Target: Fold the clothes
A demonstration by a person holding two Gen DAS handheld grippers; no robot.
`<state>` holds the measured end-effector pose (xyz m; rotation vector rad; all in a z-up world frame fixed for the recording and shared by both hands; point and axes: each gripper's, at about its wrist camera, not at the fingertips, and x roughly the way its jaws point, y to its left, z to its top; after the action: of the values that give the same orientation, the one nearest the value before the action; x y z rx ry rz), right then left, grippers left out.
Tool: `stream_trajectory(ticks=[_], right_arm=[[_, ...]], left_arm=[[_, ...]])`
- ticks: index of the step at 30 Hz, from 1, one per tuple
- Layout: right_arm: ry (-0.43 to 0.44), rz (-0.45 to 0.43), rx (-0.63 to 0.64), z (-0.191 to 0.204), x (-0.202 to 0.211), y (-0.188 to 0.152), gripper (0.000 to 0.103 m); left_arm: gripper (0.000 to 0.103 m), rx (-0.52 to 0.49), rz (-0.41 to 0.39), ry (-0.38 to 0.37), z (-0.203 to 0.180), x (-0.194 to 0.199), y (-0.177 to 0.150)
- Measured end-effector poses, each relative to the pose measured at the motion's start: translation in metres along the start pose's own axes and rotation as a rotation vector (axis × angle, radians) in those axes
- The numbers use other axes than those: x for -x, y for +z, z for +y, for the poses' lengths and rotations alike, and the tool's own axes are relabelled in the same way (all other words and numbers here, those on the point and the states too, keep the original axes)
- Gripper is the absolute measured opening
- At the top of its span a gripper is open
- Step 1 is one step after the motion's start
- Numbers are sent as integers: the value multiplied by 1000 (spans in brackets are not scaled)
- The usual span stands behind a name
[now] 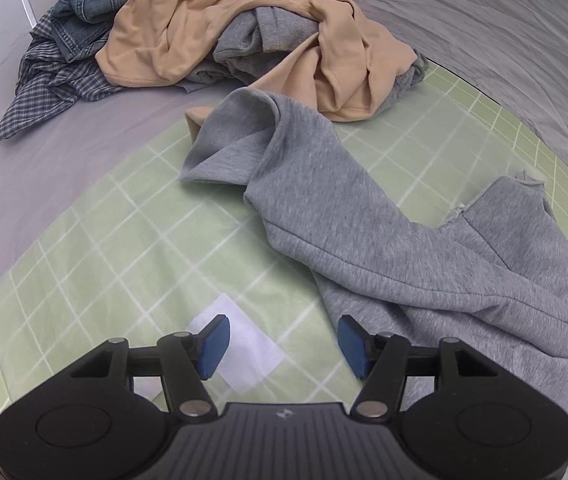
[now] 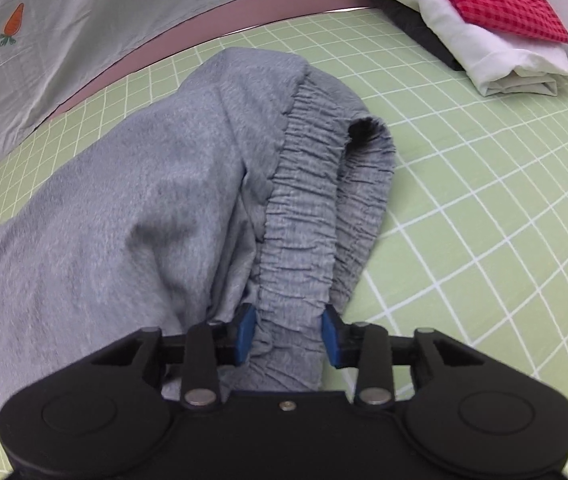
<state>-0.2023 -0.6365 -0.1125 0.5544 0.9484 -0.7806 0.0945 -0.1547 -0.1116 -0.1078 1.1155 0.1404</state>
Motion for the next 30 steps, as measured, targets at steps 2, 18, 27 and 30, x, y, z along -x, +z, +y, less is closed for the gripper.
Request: stream_trajectory(ticks=[2, 18, 27, 30], right_arm=[[-95, -22, 19, -14, 1, 5, 7], [-156, -84, -163, -44, 22, 8, 60], [-228, -35, -117, -32, 8, -9, 86], [-223, -7, -137, -40, 3, -15, 86]], left_arm=[[63, 11, -8, 7, 5, 0, 2], [64, 66, -11, 37, 20, -11, 12], [64, 37, -6, 15, 9, -5, 5], [64, 37, -1, 11, 9, -2, 0]])
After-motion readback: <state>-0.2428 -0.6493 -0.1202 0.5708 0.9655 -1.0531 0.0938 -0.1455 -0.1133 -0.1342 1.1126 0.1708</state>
